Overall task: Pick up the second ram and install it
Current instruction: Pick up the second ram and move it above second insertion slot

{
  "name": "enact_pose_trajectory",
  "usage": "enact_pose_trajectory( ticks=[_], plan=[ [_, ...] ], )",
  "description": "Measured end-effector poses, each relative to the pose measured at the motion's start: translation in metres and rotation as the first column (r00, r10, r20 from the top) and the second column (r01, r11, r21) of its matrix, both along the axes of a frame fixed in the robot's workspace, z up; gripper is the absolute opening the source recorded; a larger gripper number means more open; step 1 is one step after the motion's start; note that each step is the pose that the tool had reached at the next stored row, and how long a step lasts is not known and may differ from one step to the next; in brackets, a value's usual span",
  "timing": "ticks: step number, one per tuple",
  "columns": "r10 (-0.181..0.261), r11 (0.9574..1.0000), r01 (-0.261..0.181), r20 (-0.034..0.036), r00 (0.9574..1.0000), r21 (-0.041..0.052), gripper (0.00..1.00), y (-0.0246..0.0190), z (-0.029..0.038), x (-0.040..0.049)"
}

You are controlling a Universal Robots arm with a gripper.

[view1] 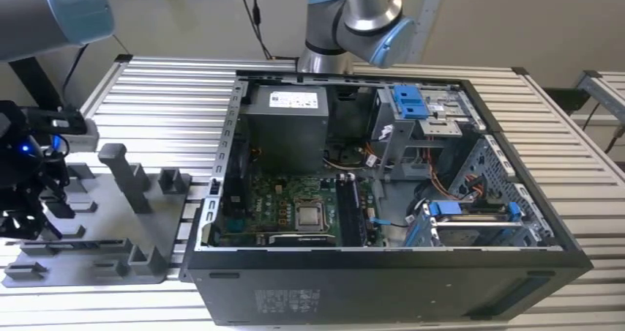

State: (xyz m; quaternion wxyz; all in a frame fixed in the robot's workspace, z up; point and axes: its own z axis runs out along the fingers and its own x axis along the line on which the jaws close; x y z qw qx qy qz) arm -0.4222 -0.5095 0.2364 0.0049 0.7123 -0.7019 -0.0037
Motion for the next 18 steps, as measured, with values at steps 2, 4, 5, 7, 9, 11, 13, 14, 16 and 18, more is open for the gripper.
enact_pose_trajectory(
  ticks=[2,4,5,7,9,11,13,14,16,18],
  plan=[
    [0.001,1.0000,-0.001,0.0001,1.0000,0.0001,0.42,-0.0009,-0.0029,0.0000],
    [0.003,1.0000,-0.003,0.0001,1.0000,0.0001,0.42,-0.0016,-0.0059,0.0000],
    [0.004,1.0000,-0.004,0.0002,1.0000,0.0002,0.42,-0.0018,-0.0073,0.0000],
    [0.006,1.0000,-0.006,0.0006,1.0000,0.0001,0.42,-0.0021,-0.0100,0.0000],
    [0.007,1.0000,-0.007,0.0010,1.0000,-0.0001,0.42,-0.0023,-0.0123,0.0000],
    [0.007,1.0000,-0.007,0.0018,1.0000,0.0000,0.42,-0.0024,-0.0145,-0.0001],
    [0.008,1.0000,-0.008,0.0022,1.0000,-0.0001,0.42,-0.0028,-0.0162,-0.0004],
    [0.009,1.0000,-0.009,0.0028,1.0000,0.0000,0.42,-0.0030,-0.0169,-0.0007],
    [0.010,1.0000,-0.010,0.0041,0.9999,0.0000,0.42,-0.0037,-0.0184,-0.0014],
    [0.011,0.9999,-0.011,0.0059,0.9999,0.0000,0.42,-0.0039,-0.0208,-0.0017]
  ],
)
